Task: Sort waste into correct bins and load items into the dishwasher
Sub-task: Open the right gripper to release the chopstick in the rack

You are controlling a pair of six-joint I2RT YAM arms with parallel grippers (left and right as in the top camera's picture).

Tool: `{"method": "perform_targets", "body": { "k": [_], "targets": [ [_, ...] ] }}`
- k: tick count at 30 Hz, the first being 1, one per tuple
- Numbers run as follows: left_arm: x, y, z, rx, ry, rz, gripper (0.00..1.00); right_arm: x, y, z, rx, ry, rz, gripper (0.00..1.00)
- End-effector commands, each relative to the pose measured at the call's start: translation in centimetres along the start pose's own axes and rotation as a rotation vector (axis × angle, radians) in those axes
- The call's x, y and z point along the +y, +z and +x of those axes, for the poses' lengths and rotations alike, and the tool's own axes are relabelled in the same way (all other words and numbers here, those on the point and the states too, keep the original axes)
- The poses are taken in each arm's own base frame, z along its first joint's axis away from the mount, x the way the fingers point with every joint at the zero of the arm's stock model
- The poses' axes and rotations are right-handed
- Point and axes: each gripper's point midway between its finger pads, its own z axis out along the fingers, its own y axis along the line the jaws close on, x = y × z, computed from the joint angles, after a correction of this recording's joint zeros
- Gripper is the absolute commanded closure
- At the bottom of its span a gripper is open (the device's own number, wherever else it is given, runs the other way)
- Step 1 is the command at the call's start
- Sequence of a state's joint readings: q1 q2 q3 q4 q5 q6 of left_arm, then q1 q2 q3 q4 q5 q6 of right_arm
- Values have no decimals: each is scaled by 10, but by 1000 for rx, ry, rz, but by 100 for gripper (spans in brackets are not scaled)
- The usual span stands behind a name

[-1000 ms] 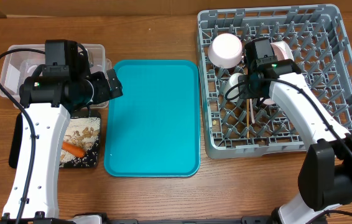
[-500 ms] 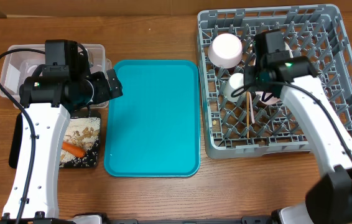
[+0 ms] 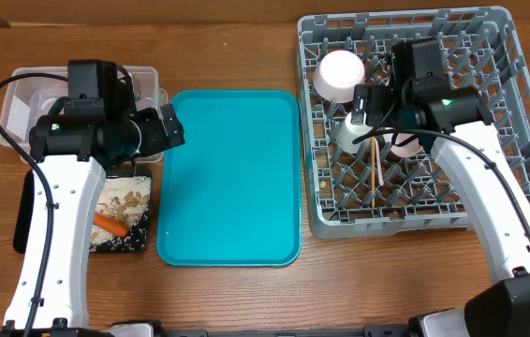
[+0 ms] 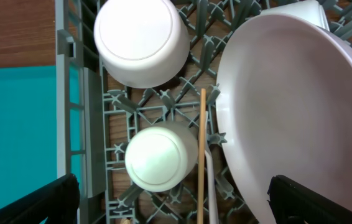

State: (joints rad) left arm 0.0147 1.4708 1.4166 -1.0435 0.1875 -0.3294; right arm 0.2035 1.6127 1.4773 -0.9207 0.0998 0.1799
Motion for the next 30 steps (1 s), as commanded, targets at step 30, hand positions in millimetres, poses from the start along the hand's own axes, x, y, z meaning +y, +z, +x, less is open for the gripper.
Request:
{"method": "perform_targets", "body": {
  "k": [30],
  "targets": [
    [-7,-13,-7,-40,18,19,0,3,-15,-10,-41,12,-26,0]
  ]
}}
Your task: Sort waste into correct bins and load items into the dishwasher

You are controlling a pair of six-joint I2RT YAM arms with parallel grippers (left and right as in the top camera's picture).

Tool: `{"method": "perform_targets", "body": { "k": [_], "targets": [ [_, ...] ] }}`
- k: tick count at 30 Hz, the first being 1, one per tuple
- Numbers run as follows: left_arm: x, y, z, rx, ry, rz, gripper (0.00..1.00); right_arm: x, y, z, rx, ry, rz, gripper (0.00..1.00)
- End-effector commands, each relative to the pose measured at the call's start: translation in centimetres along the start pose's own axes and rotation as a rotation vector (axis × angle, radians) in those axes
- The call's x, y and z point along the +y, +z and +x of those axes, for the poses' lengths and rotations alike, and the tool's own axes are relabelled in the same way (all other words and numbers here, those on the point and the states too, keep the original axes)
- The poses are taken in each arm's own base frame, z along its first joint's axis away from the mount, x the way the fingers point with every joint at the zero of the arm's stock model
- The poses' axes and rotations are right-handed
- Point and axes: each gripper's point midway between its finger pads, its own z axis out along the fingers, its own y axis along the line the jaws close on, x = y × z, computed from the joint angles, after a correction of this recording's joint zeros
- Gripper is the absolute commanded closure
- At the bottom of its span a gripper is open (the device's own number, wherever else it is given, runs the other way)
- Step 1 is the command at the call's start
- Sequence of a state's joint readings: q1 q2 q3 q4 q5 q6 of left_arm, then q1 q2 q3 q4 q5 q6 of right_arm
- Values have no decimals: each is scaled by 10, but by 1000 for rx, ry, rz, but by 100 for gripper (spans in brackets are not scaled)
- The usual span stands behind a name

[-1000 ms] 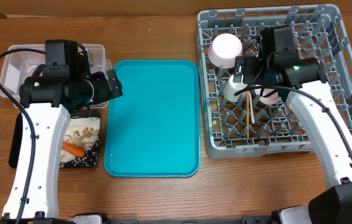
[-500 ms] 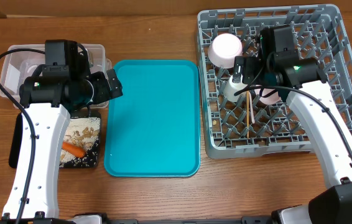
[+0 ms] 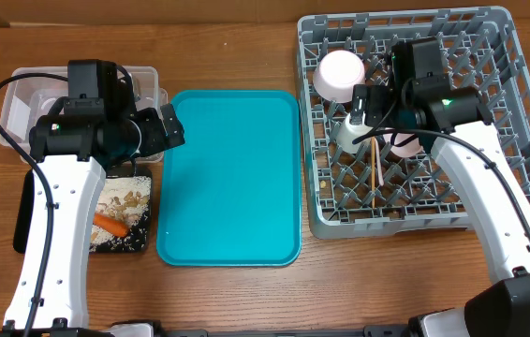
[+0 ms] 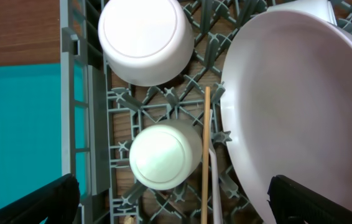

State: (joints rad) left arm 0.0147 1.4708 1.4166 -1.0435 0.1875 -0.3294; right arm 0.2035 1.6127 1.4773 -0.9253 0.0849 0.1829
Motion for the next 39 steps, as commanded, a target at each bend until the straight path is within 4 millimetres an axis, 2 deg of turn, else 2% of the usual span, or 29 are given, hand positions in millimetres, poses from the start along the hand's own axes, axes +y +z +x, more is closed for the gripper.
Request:
{"method": "perform_targets", "body": {
  "k": [1,5,7,14,20,23,26,29,31,34,39],
  "targets": [
    [-7,-13,-7,-41,18,19,0,1,-18,-12,-56,9,-15,0],
    [-7,-13,-7,-40,18,19,0,1,-42,-19,-114,13,-30,0],
    [-7,-13,-7,-40,18,19,0,1,-65,-24,-168,17,-44,0],
    [-7,-13,-7,-40,18,19,0,-3,-169,-34,-423,34,-109,0],
    [-7,-13,-7,-40,18,19,0,-15,-254,-20,-629,44,-149,0],
    [-7,-13,-7,-40,18,19,0,-20,-285,-7,-705,49,-171,0],
    [-7,-13,-7,-41,18,19,0,-23,-306,13,-757,48,-198,0],
    [-7,-13,-7,-40,18,19,0,-29,-314,34,-792,49,-209,0],
    [-7,-13,-7,-40,18,19,0,-33,-312,47,-804,51,-210,0],
    [-7,-13,-7,-40,18,19,0,-39,-296,66,-807,64,-203,0],
    [-7,-13,-7,-40,18,19,0,-41,-255,92,-818,65,-228,0]
  ]
}}
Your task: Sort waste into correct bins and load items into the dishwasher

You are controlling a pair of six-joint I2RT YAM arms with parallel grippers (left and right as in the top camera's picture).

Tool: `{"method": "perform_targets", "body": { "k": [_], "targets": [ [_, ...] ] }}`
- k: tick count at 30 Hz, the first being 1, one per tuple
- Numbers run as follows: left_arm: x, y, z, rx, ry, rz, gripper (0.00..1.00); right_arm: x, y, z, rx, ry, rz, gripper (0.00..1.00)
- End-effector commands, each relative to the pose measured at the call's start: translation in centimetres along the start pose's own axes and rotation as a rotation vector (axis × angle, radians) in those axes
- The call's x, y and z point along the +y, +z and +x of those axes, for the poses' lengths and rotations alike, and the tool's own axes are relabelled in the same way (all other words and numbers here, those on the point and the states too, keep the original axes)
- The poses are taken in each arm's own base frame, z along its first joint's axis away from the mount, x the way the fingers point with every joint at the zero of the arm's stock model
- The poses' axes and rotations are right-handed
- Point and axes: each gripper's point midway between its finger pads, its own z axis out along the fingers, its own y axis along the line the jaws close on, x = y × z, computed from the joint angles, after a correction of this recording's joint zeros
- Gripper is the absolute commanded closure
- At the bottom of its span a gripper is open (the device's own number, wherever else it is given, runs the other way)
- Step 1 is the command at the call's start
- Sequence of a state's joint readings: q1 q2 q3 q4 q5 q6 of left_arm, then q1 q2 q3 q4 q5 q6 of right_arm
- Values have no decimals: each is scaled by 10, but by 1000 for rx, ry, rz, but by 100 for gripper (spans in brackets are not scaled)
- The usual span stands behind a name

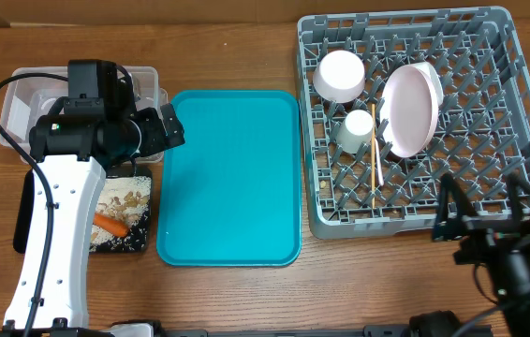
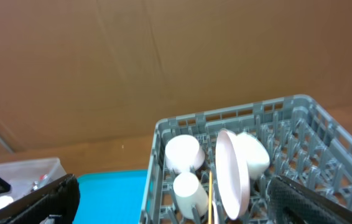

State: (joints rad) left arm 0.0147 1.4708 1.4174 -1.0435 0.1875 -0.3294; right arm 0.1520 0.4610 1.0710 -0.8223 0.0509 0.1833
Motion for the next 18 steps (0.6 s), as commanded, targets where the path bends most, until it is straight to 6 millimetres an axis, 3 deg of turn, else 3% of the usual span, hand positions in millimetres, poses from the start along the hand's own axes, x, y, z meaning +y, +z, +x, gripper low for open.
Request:
{"method": "perform_targets", "body": {
  "k": [1,6,18],
  "targets": [
    [-6,-13,-7,-40,18,19,0,-2,6,30,-5,8,-35,0],
    [-6,-13,-7,-40,18,19,0,-3,16,59,-85,7,-100,0],
    [-6,-13,-7,-40,18,19,0,-14,49,105,-266,37,-175,0]
  ]
}}
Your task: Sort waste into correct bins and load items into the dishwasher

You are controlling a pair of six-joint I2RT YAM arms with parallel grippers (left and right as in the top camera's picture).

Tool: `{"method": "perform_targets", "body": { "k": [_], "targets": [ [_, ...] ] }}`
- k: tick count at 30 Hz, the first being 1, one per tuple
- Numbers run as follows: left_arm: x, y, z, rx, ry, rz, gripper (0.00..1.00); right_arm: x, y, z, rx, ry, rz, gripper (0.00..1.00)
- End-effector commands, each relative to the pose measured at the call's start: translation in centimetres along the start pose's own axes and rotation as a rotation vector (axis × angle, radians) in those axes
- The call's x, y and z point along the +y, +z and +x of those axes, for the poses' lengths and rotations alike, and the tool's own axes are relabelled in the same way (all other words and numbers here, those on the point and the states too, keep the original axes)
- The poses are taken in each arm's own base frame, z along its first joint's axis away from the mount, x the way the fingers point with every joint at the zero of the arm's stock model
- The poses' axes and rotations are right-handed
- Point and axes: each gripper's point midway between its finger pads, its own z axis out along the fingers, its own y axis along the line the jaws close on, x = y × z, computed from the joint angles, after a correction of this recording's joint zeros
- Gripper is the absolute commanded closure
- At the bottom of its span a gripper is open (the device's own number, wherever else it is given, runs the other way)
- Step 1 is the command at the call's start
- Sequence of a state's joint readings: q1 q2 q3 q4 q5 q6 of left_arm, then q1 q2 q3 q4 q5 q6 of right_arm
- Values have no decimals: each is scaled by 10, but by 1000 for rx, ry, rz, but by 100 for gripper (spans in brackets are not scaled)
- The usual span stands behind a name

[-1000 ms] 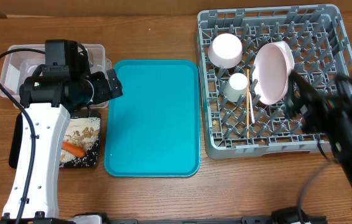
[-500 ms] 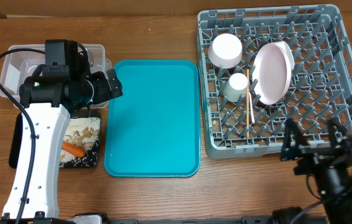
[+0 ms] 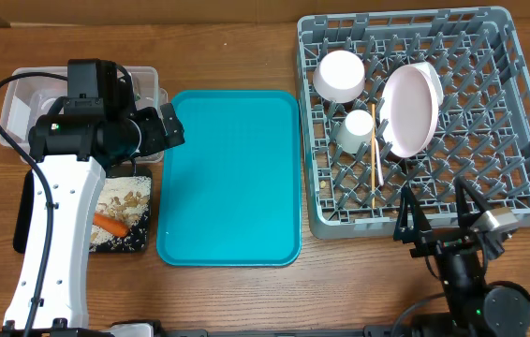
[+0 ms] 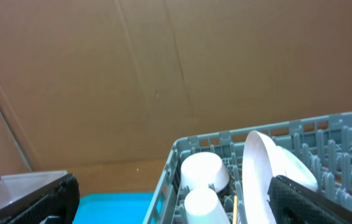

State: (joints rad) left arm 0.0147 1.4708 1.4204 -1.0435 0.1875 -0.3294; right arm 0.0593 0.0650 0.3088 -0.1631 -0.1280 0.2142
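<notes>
The grey dish rack [image 3: 518, 140] at the right holds a white bowl [image 3: 339, 75], a white cup [image 3: 357, 127], a pink-white plate [image 3: 408, 108] on edge and a wooden chopstick [image 3: 375, 167]. The right wrist view shows the same bowl [image 4: 204, 169], cup [image 4: 201, 204] and plate [image 4: 257, 174]. My right gripper [image 3: 441, 227] sits low in front of the rack, open and empty, facing it. My left gripper [image 3: 169, 129] hovers between the bins and the teal tray [image 3: 232, 178]; its jaws are not readable.
A clear bin [image 3: 22, 98] stands at the back left. In front of it a black bin [image 3: 125, 234] holds food scraps and a carrot piece [image 3: 110, 223]. A cardboard wall [image 4: 163, 74] rises behind the table.
My right gripper has shifted left along the table's front edge and now points more squarely at the rack, still open. The left arm and the dishes have not moved.
My right gripper hung open over the rack, just above the cup and plate, and stayed there a second later. Then it was drawn back off the rack to the front right of the table. Now it rests in front of the rack. Nothing was carried.
</notes>
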Motion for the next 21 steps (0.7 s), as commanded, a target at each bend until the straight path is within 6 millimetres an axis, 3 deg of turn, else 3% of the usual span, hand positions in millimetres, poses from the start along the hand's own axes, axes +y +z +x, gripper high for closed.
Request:
{"method": "perform_targets", "body": {
  "k": [1,10,18,21],
  "targets": [
    [-6,-12,-6,-37,17,18,0,-3,3,14,-20,22,-17,0],
    [-6,-12,-6,-37,18,18,0,-13,7,30,-120,6,-25,0],
    [-6,-12,-6,-37,17,18,0,-30,10,57,-59,12,36,0],
    [-6,-12,-6,-37,17,18,0,-36,10,59,-55,12,66,0]
  ]
}}
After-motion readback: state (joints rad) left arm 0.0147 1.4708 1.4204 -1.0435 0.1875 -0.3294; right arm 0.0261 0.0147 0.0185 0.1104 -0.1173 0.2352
